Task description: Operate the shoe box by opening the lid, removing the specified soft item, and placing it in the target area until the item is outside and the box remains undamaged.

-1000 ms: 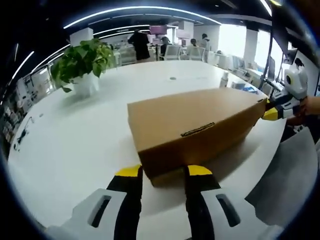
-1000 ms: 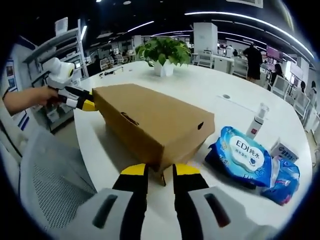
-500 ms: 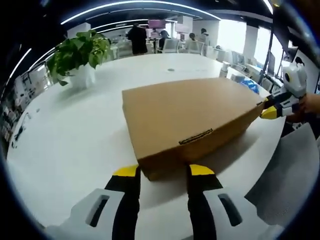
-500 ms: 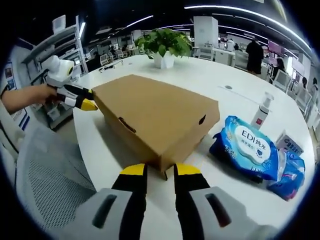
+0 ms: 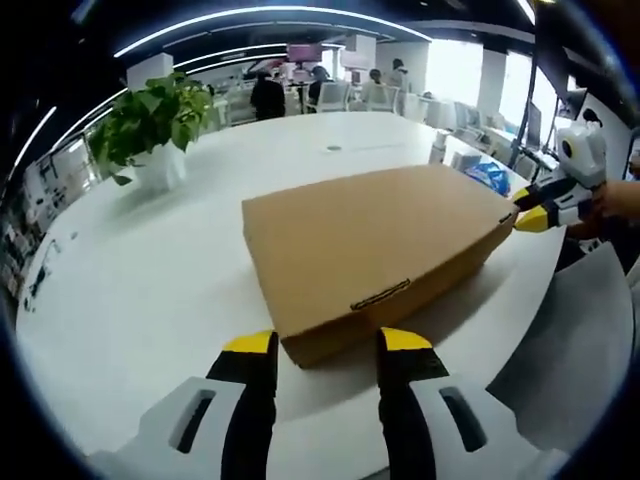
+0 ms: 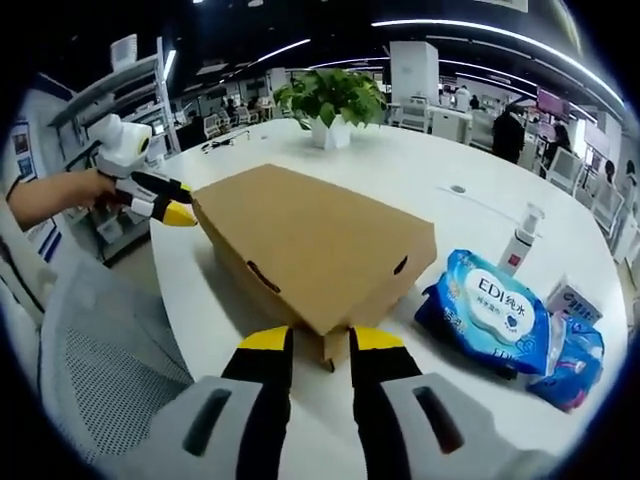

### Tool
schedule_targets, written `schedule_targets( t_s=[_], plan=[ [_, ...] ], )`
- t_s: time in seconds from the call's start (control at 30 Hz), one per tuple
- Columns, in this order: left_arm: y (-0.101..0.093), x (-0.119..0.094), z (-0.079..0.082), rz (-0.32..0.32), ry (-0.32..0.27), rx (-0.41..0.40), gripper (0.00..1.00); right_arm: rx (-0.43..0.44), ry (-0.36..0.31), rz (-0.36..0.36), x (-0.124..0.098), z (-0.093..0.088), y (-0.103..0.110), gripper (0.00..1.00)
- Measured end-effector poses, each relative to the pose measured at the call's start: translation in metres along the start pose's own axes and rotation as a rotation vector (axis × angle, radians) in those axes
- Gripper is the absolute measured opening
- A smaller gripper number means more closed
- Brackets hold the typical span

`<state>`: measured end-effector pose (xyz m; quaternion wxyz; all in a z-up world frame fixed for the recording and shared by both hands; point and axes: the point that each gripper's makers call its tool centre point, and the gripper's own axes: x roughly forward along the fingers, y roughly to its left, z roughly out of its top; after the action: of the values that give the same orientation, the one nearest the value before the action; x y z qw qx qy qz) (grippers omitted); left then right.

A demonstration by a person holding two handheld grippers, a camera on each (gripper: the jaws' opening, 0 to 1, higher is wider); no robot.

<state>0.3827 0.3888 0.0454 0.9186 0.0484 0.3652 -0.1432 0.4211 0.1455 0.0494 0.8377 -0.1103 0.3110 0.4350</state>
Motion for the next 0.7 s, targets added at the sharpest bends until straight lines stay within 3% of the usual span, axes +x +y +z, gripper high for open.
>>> schedule_targets(
  t_s=[0.43,0.7],
  plan=[
    [0.000,0.014,-0.011,0.008,0.041,0.033,0.43,0.023,0.033,-0.015,0.008,-0.009,-0.001,0.20],
    [0.007,0.023,-0.002,0.032,0.042,0.003,0.41,0.029,0.039,-0.021,0.015,-0.005,-0.009,0.21]
  ],
)
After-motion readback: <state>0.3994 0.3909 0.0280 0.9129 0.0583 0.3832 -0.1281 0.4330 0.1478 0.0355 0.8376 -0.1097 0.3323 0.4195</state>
